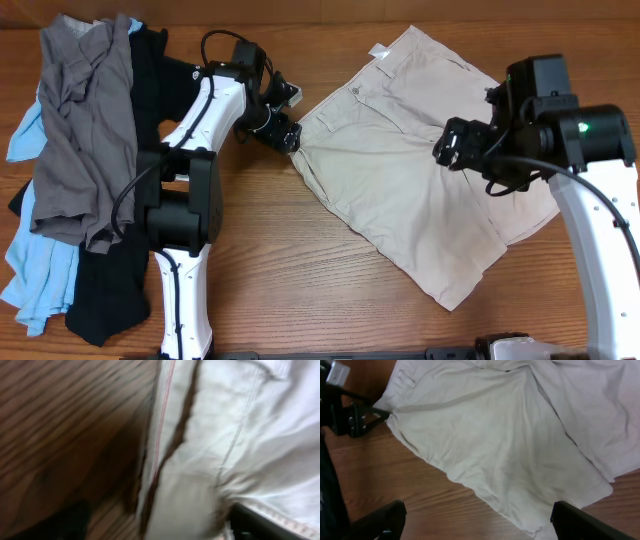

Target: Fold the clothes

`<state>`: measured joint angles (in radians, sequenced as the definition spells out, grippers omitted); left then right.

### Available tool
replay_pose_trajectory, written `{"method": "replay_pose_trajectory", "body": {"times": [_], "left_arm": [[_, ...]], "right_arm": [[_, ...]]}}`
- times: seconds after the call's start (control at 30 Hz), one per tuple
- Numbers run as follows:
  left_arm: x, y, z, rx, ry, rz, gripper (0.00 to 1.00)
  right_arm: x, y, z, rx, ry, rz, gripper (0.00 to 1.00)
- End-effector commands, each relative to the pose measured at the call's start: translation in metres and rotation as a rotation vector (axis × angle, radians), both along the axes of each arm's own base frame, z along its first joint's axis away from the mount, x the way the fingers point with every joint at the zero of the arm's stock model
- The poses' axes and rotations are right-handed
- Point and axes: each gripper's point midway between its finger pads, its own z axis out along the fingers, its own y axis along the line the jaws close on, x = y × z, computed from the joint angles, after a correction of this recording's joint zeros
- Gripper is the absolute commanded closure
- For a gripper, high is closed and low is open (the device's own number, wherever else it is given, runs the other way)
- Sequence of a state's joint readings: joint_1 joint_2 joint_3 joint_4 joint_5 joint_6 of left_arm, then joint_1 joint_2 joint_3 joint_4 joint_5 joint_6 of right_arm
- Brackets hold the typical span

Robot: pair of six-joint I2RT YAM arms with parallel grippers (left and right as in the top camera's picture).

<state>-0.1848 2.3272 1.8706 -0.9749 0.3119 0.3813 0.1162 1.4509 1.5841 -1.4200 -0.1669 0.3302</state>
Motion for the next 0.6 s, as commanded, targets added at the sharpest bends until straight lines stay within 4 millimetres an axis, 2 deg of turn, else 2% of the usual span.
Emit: {"method": "replay_pose_trajectory", "body": {"times": [0.0,0.03,0.07,0.1,0.13,0.2,0.37,0.57], "left_arm": [[-0.008,-0.026,-0.007,-0.073,0.017,-0.072,0.23],[-0.011,-0.031,-0.007,-0.07,0.022,-0.082,0.46],[-0.013,-0.034,-0.007,-0.069,0.028,-0.085,0.64],[-0.015,-0.035,-0.007,-0.068,0.034,-0.082,0.88],[-0.016,-0.036,-0.008,-0.06,0.044,-0.068,0.96],[-0.017,-0.031,-0.009,-0.034,0.062,-0.022,0.96],[-0.017,0.0,-0.01,0.022,0.116,0.119,0.96],[-0.008,0.064,0.001,0.01,0.164,0.365,0.96]], "right_arm": [[-0.018,0.009,0.013,0.012,-0.021,-0.02,0.03],[-0.028,0.011,0.009,0.005,0.01,-0.028,0.04],[-0.034,0.011,0.006,-0.004,0.032,-0.038,0.04],[-0.039,0.011,0.003,-0.011,0.051,-0.04,0.04],[-0.045,0.013,0.0,-0.012,0.071,-0.04,0.06],[-0.054,0.017,-0.007,-0.014,0.1,-0.043,0.06],[-0.071,0.025,-0.03,-0.056,0.159,-0.051,0.06],[-0.09,0.031,-0.065,-0.074,0.267,-0.107,0.06]]}}
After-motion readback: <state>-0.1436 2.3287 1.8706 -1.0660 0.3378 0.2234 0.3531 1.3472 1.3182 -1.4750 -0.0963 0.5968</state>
